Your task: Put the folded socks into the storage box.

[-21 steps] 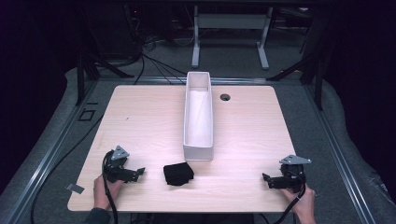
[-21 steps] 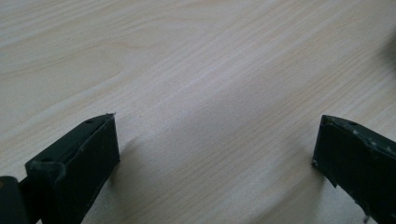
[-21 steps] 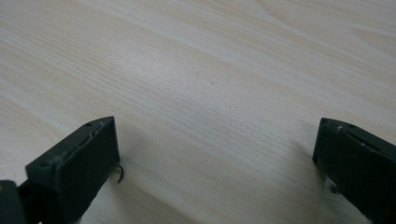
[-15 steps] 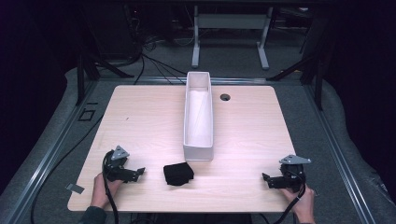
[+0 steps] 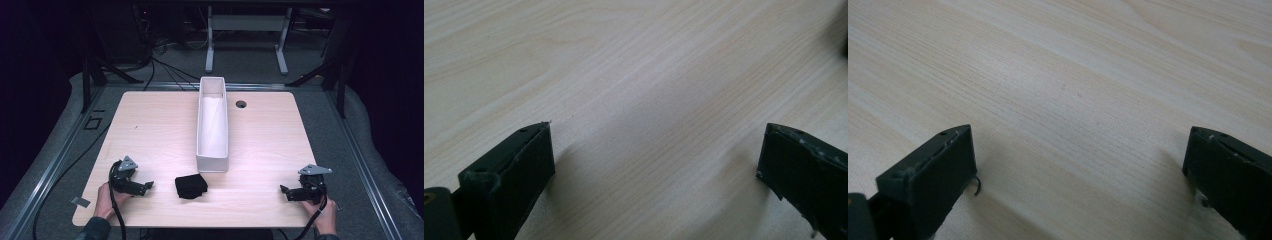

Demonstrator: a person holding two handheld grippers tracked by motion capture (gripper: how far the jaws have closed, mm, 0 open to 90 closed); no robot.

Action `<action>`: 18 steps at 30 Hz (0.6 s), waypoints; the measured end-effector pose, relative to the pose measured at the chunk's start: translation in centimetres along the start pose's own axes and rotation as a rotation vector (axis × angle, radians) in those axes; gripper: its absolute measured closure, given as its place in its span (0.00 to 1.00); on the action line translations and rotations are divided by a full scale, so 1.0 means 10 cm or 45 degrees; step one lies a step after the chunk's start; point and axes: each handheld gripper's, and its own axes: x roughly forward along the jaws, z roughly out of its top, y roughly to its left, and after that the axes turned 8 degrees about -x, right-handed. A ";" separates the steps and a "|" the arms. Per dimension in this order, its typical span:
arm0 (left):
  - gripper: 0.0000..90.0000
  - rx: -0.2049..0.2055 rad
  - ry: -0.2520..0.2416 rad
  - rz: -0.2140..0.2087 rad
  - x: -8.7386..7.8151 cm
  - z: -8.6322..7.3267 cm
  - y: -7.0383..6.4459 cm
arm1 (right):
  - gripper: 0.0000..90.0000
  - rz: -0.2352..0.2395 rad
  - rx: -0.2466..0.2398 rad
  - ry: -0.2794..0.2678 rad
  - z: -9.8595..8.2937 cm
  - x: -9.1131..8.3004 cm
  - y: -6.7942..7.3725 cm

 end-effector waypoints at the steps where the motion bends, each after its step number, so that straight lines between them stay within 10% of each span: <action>1: 0.02 -0.003 0.005 -0.013 -0.01 0.00 0.00 | 0.00 -0.003 -0.008 0.000 0.00 0.00 0.00; 18: 0.00 0.180 0.138 -0.160 -0.37 0.37 -0.15 | 0.00 0.079 -0.072 0.013 0.05 0.04 -0.02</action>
